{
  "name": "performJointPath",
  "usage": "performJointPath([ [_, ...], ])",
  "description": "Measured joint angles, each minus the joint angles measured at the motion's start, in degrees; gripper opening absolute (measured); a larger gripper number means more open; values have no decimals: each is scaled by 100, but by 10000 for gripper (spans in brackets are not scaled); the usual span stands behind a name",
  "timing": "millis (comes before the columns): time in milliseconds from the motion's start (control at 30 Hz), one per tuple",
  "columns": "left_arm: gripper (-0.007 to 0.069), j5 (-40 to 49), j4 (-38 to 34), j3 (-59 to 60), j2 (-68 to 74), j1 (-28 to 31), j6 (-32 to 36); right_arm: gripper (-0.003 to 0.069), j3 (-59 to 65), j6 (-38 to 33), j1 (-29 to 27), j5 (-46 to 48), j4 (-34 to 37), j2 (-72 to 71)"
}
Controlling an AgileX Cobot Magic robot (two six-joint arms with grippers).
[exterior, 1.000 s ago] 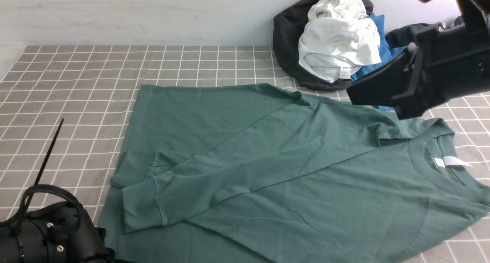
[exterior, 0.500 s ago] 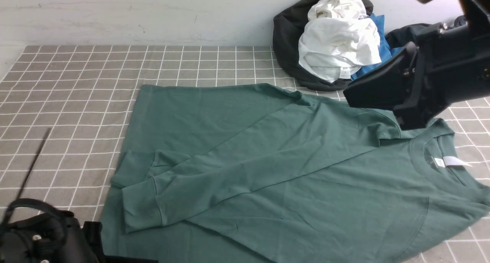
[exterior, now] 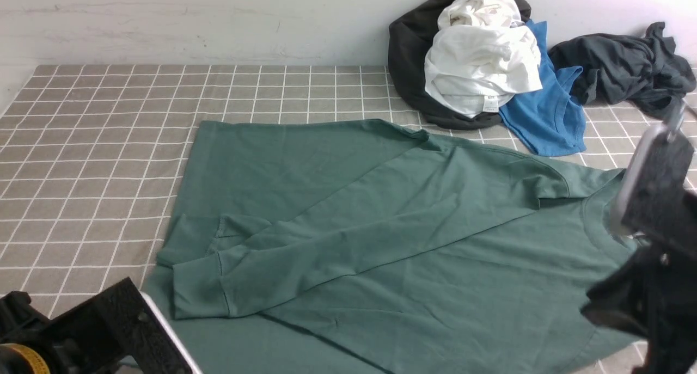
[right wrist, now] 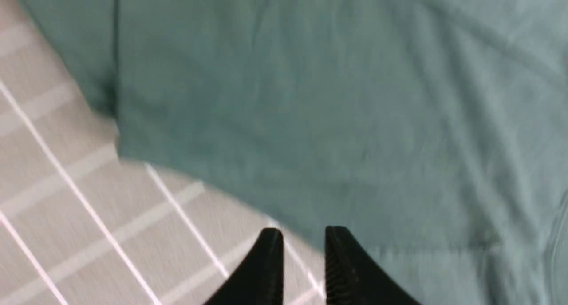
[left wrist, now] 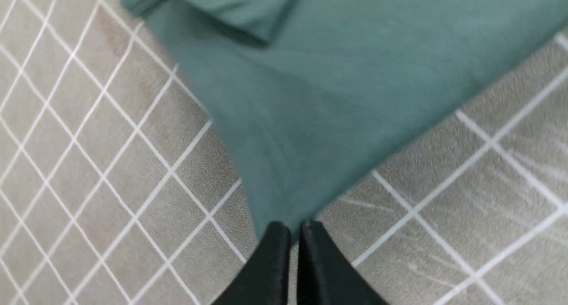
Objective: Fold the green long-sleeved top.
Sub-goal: Use both arms simultaneously to clamp the lower edge of the clothing fabric
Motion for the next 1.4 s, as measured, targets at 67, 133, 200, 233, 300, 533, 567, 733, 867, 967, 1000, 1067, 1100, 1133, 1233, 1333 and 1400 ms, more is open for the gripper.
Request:
performJointPath([
  [67, 13, 0, 0, 0, -40, 0, -183, 215, 214, 28, 0, -211, -424, 156],
  [133, 13, 0, 0, 0, -46, 0, -285, 293, 356, 120, 0, -487, -827, 376],
  [200, 13, 0, 0, 0, -46, 0, -359, 358, 406, 242, 0, -680, -1167, 617],
  [233, 13, -5, 0, 0, -46, 0, -419, 395, 410, 283, 0, -766, -1356, 800],
  [300, 13, -5, 0, 0, -46, 0, -510, 430, 412, 307, 0, -828, -1536, 1052],
  [533, 13, -66, -76, 0, -46, 0, -871, 458, 412, 307, 0, -1430, -2448, 2137],
  [567, 13, -91, -92, 0, -46, 0, -886, 458, 412, 307, 0, -1644, -2555, 2286],
  [733, 13, -133, -110, 5, -46, 0, -908, 384, 379, 302, 4, -1897, -2691, 2656],
  [867, 16, -148, -134, 4, -46, 0, -918, 206, 270, 490, 18, -1845, -2484, 2655],
  [967, 38, -166, -221, 4, -46, -5, -903, 83, 23, 875, 18, -1664, -2130, 2539],
  [1000, 76, -171, -336, 4, -46, -5, -802, 24, -223, 1211, 18, -1427, -1846, 2380],
  [1067, 150, -171, -385, 4, -21, -5, -515, 7, -536, 1548, 18, -1108, -1523, 2236],
  [1100, 160, -171, -385, 4, -4, -5, -431, 6, -566, 1573, 18, -1070, -1494, 2211],
  [1133, 230, -189, -385, 4, 67, -5, -93, 6, -751, 1680, 18, -768, -1320, 2148],
  [1233, 409, -300, -385, 4, 407, -11, 841, 6, -938, 1745, 18, -545, -1157, 2108],
  [1333, 501, -337, -385, 4, 860, -11, 1663, 4, -954, 1757, 18, -487, -1137, 2108],
  [1400, 529, -362, -385, 4, 1169, -11, 2169, 5, -959, 1757, 18, -466, -1137, 2108],
])
